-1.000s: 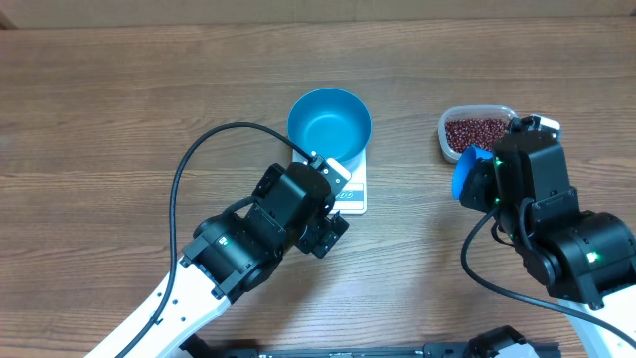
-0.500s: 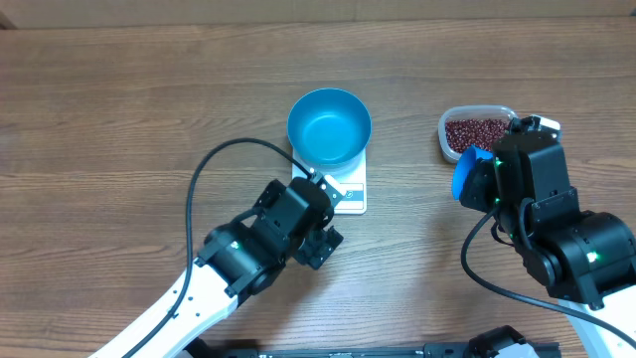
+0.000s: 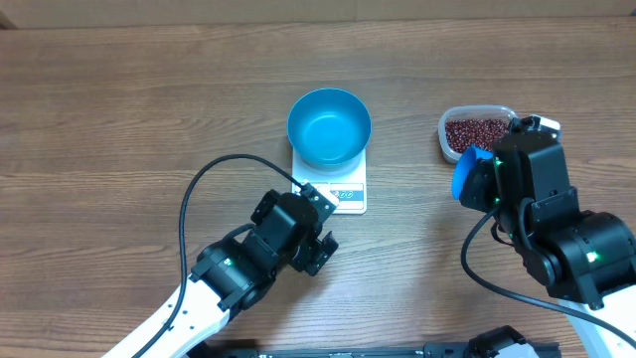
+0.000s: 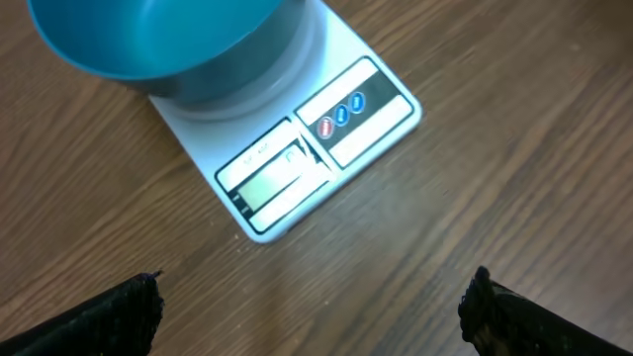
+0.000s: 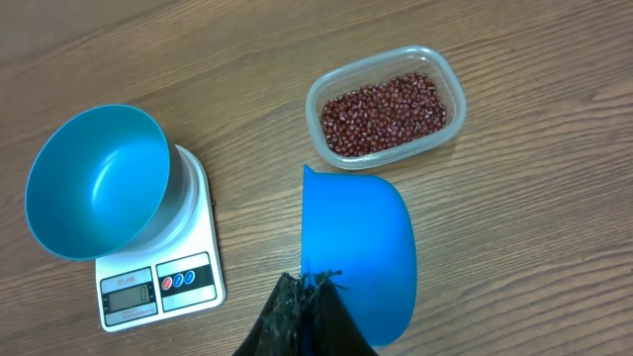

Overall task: Scoop item into bowl and weigh 150g on scale
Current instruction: 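Move the right gripper with the blue scoop over the bean tub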

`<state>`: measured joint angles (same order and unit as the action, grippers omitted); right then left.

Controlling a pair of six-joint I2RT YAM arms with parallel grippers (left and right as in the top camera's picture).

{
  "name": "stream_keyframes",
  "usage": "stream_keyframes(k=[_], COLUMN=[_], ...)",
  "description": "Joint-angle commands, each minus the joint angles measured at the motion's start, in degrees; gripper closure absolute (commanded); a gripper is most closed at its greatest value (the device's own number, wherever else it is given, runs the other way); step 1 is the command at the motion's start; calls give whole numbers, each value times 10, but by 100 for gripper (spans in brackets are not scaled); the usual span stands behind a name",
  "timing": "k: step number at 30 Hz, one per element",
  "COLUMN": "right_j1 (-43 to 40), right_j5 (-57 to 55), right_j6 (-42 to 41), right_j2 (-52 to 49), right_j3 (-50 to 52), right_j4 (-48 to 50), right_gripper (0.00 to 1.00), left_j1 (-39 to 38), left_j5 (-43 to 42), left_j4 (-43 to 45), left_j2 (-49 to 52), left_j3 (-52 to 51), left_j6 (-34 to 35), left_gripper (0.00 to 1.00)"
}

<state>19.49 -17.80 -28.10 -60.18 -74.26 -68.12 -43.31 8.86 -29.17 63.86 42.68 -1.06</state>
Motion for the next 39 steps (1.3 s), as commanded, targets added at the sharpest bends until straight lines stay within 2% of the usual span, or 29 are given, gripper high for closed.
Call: stream_keyframes(k=[1,17,39], right_j1=[-3,-3,-3], right_j5=[-1,-2,-1], right_j6=[-1,-1,-1], right_j2=[-7,-41,-41], right_j3=[-11,-11,-11], right_j4=[8,8,7], right_gripper=[96,96,96], left_j1=[12,15,36], left_j5=[5,8,4], left_j4=[38,64,92], left_j2=[-6,-6,-6], left_j3=[-20,-78,-80], left_j6=[-3,-9,-16], left_gripper=[1,1,0])
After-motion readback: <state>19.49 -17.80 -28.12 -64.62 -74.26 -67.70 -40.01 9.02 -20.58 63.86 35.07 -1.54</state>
